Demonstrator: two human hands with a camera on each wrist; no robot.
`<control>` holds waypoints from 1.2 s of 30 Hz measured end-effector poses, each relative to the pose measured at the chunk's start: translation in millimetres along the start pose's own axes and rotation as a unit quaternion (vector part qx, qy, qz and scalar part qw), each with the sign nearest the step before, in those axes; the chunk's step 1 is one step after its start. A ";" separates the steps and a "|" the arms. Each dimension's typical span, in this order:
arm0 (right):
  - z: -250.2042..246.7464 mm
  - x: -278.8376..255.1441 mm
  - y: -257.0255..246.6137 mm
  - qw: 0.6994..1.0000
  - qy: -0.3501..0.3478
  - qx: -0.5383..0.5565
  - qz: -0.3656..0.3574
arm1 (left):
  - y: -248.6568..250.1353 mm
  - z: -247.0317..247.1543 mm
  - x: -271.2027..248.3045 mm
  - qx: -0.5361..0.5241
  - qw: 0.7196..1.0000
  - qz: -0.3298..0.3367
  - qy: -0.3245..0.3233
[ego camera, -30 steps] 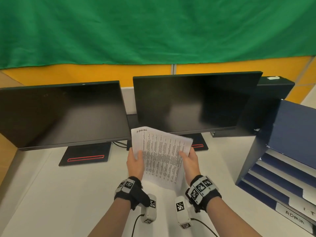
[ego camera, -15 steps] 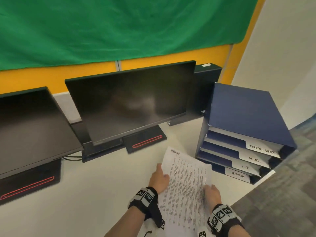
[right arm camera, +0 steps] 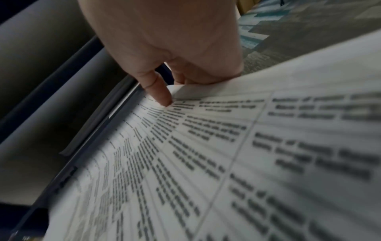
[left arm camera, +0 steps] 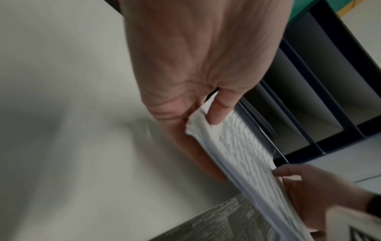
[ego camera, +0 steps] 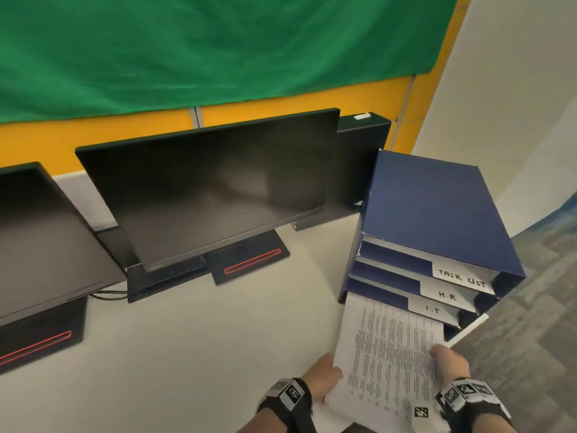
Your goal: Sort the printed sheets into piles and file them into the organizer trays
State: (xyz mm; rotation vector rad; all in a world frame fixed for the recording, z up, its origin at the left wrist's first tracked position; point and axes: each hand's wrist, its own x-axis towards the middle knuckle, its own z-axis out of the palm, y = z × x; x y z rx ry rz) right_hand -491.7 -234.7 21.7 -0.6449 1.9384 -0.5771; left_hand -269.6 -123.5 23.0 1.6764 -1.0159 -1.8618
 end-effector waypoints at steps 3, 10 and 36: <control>-1.1 3.7 -15.9 0.999 0.009 0.046 0.000 | 8.8 3.6 1.4 -0.065 0.997 -0.017 -0.036; -0.2 6.8 -13.9 0.975 -0.167 0.147 0.017 | 31.7 3.2 45.5 -0.098 0.986 -0.018 0.132; 89.8 -18.6 -27.3 0.927 -0.270 0.253 0.057 | -6.9 -77.6 -10.9 -0.036 0.970 0.054 0.234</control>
